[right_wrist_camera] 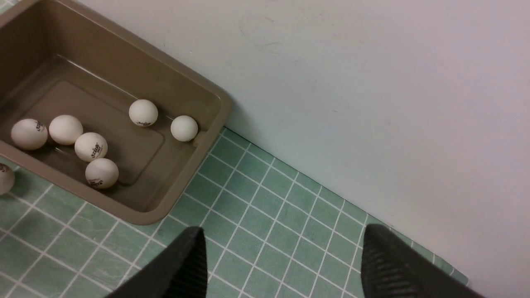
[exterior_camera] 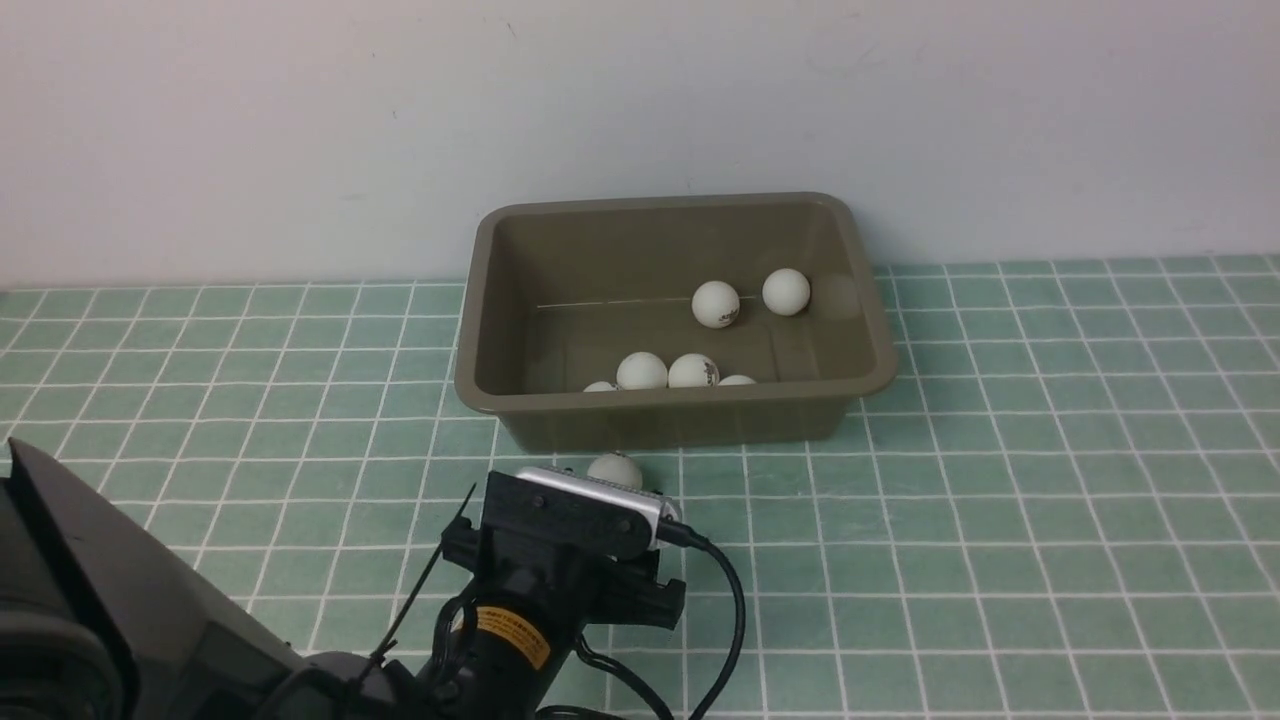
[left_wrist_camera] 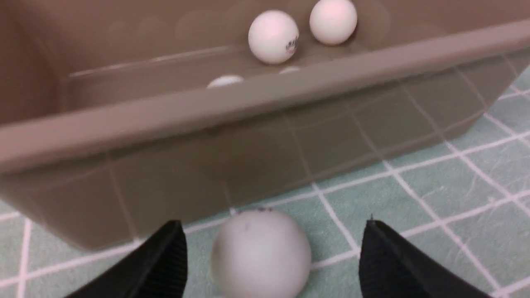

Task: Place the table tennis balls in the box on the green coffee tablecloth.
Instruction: 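Reach for and grasp a ping pong ball on the table beside the basket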

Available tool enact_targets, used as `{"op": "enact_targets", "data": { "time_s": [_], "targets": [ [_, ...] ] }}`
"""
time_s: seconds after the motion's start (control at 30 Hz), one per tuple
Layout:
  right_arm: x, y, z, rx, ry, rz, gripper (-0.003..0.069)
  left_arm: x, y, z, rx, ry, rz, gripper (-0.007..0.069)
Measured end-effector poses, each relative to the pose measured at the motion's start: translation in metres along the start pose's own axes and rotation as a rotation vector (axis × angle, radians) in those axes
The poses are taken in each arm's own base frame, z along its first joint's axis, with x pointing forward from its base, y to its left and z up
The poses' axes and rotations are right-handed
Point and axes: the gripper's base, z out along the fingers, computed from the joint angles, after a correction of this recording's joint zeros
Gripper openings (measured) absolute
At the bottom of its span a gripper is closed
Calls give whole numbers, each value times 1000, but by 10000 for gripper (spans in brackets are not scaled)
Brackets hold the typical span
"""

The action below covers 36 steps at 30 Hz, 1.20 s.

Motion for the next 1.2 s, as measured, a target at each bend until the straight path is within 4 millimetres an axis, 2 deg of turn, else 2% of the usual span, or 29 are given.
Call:
{"op": "enact_targets", "data": {
  "time_s": [0.3, 0.53, 0.87, 1.13, 1.2],
  "targets": [
    [0, 2, 0, -20, -3, -12, 457, 9, -7, 22, 22, 16, 7, 503],
    [0, 2, 0, -20, -3, -14, 457, 20, -6, 32, 7, 45, 10, 502],
    [0, 2, 0, -20, -3, -14, 457, 12, 6, 43, -25, 33, -8, 459],
    [0, 2, 0, -20, -3, -14, 457, 11, 6, 47, -9, 50, 2, 454],
    [0, 2, 0, -20, -3, -14, 457, 12, 6, 47, -7, 64, 3, 417]
  ]
}}
